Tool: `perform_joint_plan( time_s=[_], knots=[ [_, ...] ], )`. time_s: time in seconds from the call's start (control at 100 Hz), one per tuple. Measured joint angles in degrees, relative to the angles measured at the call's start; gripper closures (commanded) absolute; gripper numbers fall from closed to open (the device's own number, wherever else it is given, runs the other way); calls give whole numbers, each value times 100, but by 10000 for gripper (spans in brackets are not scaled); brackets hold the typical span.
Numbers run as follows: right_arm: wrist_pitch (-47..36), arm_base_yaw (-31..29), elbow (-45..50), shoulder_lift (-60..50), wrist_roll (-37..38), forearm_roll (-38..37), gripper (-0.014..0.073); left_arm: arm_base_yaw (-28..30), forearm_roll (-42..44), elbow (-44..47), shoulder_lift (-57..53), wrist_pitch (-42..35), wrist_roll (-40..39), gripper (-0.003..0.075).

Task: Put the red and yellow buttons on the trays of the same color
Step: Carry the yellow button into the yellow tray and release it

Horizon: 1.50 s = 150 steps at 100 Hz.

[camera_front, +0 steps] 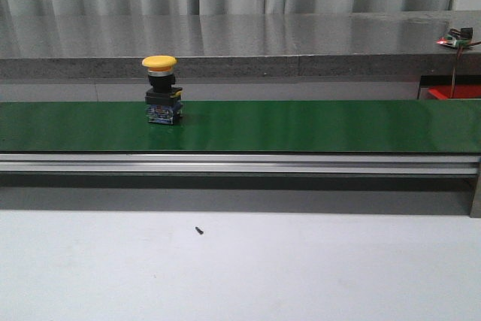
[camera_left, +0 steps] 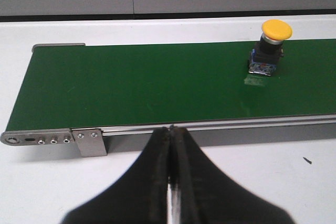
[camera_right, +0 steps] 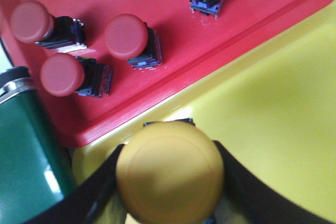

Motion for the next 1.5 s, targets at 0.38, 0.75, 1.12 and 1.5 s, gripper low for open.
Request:
perform_joint_plan(
  time_s=[0.38, 0.75, 1.12, 1.5],
  knots=[
    [-335, -89, 0, 1005, 13, -10, 593, 0, 0, 0, 0, 0, 0, 740],
    [-443, -89, 0, 1321, 24, -157, 593, 0, 0, 0, 0, 0, 0, 740],
    [-500, -89, 0, 1329, 130, -493, 593, 0, 0, 0, 0, 0, 0, 740],
    [-527, -89, 0, 1579, 145, -506, 472, 0, 0, 0, 0, 0, 0, 740]
  ],
)
